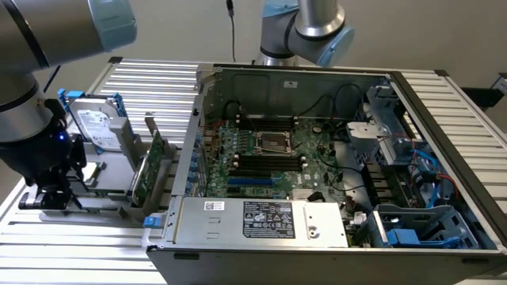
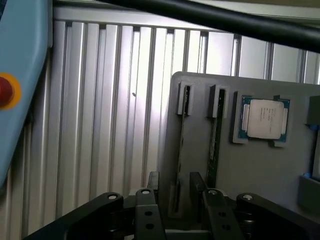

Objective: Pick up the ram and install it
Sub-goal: 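Pick up the ram and move it above insertion slot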

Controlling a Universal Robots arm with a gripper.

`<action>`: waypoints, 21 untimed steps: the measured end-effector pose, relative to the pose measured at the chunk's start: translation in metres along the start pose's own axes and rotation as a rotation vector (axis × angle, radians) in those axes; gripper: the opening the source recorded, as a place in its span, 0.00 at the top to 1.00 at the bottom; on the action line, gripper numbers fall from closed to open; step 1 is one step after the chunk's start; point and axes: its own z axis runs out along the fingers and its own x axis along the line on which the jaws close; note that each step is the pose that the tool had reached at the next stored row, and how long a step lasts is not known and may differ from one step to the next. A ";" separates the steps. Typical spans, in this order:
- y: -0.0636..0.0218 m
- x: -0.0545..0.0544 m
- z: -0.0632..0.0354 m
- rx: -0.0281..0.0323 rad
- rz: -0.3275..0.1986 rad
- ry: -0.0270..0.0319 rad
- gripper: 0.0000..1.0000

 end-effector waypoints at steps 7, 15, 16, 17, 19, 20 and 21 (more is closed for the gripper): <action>-0.0014 0.000 0.0127 0.0000 0.039 -0.0021 0.62; 0.0000 0.000 0.0273 -0.0001 0.068 -0.0036 0.62; 0.0006 0.000 0.0292 0.0000 0.071 -0.0038 0.62; 0.0012 0.000 0.0310 -0.0001 0.073 -0.0039 0.62; 0.0026 0.000 0.0348 0.0000 0.075 -0.0041 0.62; 0.0035 0.000 0.0366 0.0000 0.075 -0.0040 0.62; 0.0047 -0.001 0.0386 0.0001 0.075 -0.0042 0.62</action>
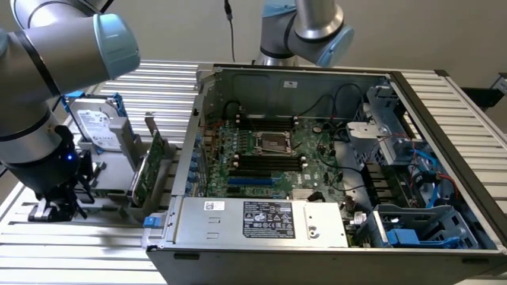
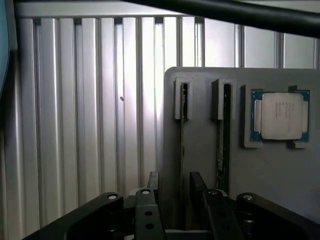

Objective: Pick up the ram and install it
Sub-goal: 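Pick up the ram and move it above insertion slot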

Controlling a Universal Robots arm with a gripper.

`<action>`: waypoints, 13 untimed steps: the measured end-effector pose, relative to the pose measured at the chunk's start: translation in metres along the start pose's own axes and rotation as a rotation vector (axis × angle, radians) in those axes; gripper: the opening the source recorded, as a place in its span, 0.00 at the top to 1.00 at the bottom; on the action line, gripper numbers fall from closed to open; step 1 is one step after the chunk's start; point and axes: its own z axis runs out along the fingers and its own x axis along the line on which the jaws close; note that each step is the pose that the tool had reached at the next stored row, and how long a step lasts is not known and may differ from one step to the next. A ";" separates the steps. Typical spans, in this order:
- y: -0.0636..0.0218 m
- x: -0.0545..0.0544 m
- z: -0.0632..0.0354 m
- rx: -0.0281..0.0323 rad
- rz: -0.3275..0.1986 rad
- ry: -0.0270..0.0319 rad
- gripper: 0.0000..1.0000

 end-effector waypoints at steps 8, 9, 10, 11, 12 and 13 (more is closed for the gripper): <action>0.0043 -0.002 0.0112 0.0020 -0.001 -0.0176 0.62; 0.0042 -0.002 0.0116 0.0021 -0.001 -0.0231 0.62; 0.0042 -0.002 0.0120 0.0022 0.000 -0.0298 0.62; 0.0042 -0.002 0.0126 0.0024 0.001 -0.0338 0.62; 0.0042 -0.002 0.0128 0.0024 0.003 -0.0341 0.62; 0.0042 -0.002 0.0130 0.0024 0.005 -0.0342 0.62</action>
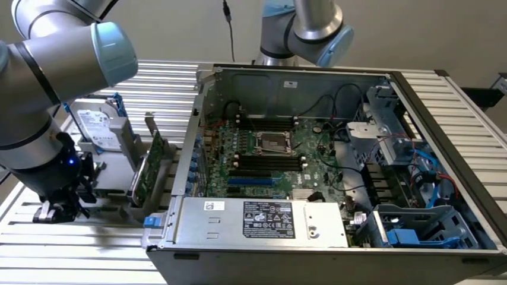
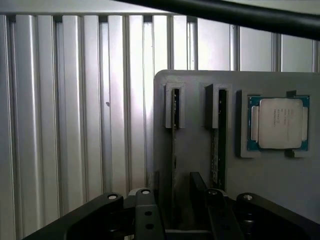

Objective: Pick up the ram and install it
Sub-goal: 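Pick up the ram and move it above insertion slot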

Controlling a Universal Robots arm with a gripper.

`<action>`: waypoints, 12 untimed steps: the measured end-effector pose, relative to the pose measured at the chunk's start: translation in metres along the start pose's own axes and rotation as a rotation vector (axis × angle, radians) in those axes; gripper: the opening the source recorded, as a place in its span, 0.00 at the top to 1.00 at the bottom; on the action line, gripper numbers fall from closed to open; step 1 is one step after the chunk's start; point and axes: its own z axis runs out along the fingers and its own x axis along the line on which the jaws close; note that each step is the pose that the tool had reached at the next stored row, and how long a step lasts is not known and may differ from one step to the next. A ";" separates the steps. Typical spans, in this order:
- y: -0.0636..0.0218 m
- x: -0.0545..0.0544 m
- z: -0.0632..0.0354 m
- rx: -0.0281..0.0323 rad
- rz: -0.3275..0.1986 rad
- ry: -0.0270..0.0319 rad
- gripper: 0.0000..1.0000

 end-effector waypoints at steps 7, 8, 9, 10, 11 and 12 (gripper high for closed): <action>-0.0002 0.000 0.0011 0.0006 0.019 -0.0011 0.62; -0.0003 0.000 0.0012 0.0008 0.020 -0.0012 0.62; -0.0003 0.000 0.0012 0.0008 0.020 -0.0012 0.62; -0.0003 0.000 0.0012 0.0007 0.020 -0.0012 0.64; -0.0003 0.000 0.0012 0.0007 0.020 -0.0012 0.64; -0.0004 0.000 0.0012 0.0007 0.020 -0.0012 0.64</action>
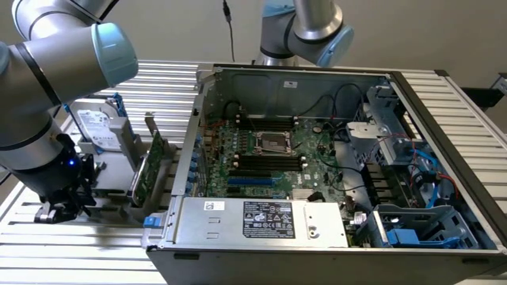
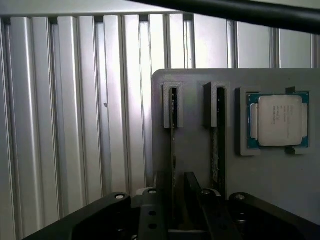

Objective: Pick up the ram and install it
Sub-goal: 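Pick up the ram and move it above insertion slot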

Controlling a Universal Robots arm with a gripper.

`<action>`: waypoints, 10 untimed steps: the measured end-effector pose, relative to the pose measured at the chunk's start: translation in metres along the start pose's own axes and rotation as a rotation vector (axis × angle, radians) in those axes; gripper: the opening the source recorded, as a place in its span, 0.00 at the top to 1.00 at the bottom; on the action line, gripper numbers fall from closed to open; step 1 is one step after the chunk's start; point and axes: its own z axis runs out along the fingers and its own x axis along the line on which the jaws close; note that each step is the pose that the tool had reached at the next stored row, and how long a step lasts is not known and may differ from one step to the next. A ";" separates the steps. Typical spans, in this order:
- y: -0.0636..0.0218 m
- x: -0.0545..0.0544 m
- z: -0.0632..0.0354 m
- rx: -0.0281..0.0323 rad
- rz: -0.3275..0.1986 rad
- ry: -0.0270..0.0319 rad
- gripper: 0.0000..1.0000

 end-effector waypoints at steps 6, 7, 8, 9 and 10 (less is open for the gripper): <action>0.0000 0.000 0.0000 0.0005 -0.001 0.0000 0.71; -0.0001 0.000 0.0000 0.0006 -0.001 0.0000 0.73; 0.0000 0.000 0.0000 0.0007 -0.001 0.0000 0.73; -0.0001 0.000 0.0000 0.0007 -0.002 0.0000 0.80; 0.0000 0.000 0.0000 0.0007 -0.002 0.0000 0.80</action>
